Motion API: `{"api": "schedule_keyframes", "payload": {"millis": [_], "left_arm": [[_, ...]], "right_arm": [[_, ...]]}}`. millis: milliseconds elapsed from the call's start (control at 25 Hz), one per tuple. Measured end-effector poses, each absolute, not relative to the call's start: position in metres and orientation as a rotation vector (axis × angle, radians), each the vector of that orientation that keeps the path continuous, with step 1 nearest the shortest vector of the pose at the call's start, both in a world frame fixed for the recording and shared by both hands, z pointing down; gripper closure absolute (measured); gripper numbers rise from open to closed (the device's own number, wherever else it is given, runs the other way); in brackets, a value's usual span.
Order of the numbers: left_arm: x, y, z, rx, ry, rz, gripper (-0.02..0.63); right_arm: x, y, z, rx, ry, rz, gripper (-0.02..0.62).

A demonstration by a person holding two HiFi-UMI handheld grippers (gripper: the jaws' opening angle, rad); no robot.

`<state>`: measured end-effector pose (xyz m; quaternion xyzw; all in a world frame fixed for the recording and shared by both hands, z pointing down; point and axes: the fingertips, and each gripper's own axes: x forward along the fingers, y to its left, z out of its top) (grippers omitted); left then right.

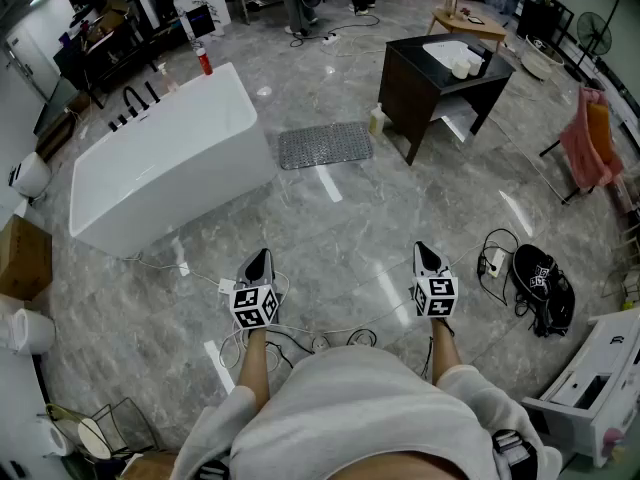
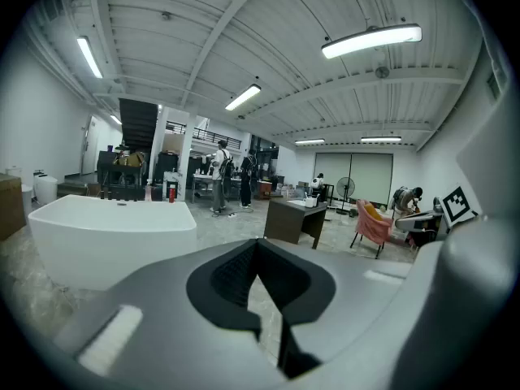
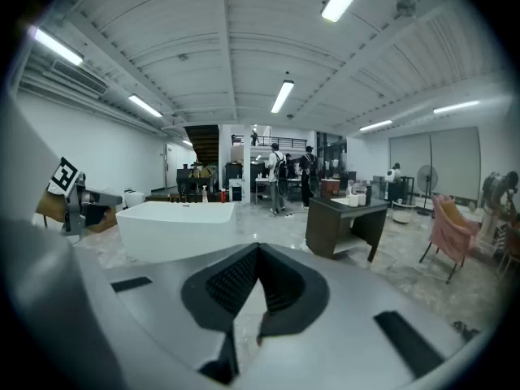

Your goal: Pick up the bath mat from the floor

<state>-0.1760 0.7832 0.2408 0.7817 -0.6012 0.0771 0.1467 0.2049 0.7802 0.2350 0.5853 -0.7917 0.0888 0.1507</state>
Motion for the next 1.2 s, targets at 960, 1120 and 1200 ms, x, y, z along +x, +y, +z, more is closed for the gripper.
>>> {"api": "schedule_keyframes", "payload": {"millis": [960, 1120, 1200], "left_arm": [[-0.112, 0.799, 0.242, 2.321, -1.612, 0.167, 0.4], [-0.095, 0.803, 0.243, 2.329, -1.614, 0.175, 0.402], [-0.087, 0.804, 0.242, 2.328, -1.619, 0.169, 0.402]], "right_arm": [[0.217, 0.788, 0.229, 1.594, -2.432, 0.254, 0.4], [0.232, 0.789, 0.228, 1.589, -2.444, 0.247, 0.4], [0.238, 0.79, 0.227, 1.579, -2.446, 0.242, 0.4]]}}
